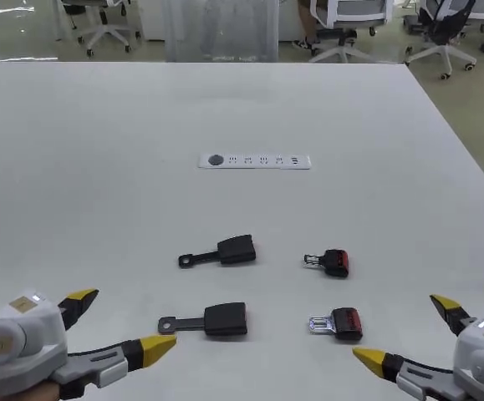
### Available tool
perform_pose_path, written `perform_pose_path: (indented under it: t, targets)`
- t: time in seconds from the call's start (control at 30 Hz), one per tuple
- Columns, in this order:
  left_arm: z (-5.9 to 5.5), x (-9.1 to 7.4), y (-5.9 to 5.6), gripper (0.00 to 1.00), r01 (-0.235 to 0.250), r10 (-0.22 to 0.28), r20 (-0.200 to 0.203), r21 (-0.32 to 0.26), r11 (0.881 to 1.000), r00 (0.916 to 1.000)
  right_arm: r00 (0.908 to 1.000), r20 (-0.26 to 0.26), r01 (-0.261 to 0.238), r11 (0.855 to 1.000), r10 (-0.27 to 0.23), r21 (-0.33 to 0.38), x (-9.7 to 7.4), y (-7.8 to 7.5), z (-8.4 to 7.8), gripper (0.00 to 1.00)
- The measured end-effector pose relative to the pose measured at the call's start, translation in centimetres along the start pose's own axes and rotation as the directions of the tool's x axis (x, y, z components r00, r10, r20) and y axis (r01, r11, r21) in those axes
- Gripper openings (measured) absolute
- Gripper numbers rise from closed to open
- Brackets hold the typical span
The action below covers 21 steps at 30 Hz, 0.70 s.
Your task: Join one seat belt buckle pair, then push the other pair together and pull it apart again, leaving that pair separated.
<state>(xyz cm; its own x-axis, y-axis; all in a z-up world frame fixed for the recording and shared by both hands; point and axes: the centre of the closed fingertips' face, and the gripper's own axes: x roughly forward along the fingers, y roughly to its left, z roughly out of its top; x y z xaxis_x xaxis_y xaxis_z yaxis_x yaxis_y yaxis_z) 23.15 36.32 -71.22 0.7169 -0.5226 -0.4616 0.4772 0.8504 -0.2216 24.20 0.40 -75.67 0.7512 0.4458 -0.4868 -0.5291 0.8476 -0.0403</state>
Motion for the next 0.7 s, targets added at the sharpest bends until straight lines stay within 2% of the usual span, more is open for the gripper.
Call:
perform_pose_path:
  t: [0.17,0.23,0.3,0.33,0.4,0.43,0.53,0.6,0.67,0.7]
  targets:
    - [-0.1,-0.3,0.0,1.0,0.01,-0.01,-0.007,0.012,1.0,0.9999,1.0,0.001,-0.009,1.0,0.009,-0.009,-0.2,-0.2,0.0,0.99]
    - [0.0,-0.4,0.0,1.0,0.02,-0.02,-0.008,0.024,1.0,0.9998,0.9993,0.014,-0.034,0.999,0.034,-0.013,-0.2,0.0,0.2,0.99]
    - [0.3,-0.7,0.0,1.0,0.027,-0.027,-0.009,0.044,0.999,0.9996,0.9982,0.021,-0.055,0.998,0.056,-0.031,-0.3,0.2,0.7,1.0]
    - [0.4,-0.8,-0.3,1.0,0.058,-0.057,-0.014,0.06,0.997,0.9983,0.9971,0.025,-0.071,0.997,0.072,-0.035,-0.3,0.4,0.9,1.0]
    - [0.0,-0.9,-0.1,1.0,0.076,-0.07,-0.047,0.124,0.989,0.9964,0.9946,0.042,-0.093,0.995,0.095,-0.036,-0.3,0.4,1.3,1.0]
    - [-0.1,-0.9,-0.2,1.0,0.089,-0.082,-0.058,0.134,0.987,0.9949,0.992,0.046,-0.116,0.993,0.118,-0.036,-0.4,0.6,1.5,1.0]
    - [0.3,-1.0,-0.7,1.0,0.134,-0.13,-0.045,0.108,0.985,0.9905,0.9884,0.04,-0.143,0.987,0.147,-0.079,-0.5,1.0,1.6,1.0]
    - [0.1,-1.0,-0.5,1.0,0.129,-0.121,-0.069,0.138,0.982,0.9903,0.9874,0.034,-0.151,0.985,0.155,-0.089,-0.6,1.1,1.7,1.0]
    - [0.5,-1.1,-0.8,1.0,0.144,-0.137,-0.058,0.131,0.981,0.9889,0.9859,0.046,-0.156,0.983,0.161,-0.102,-0.7,1.1,2.1,1.0]
    - [0.5,-1.0,-0.8,1.0,0.139,-0.131,-0.063,0.146,0.979,0.9893,0.9857,0.048,-0.155,0.982,0.161,-0.11,-0.7,1.0,2.3,1.0]
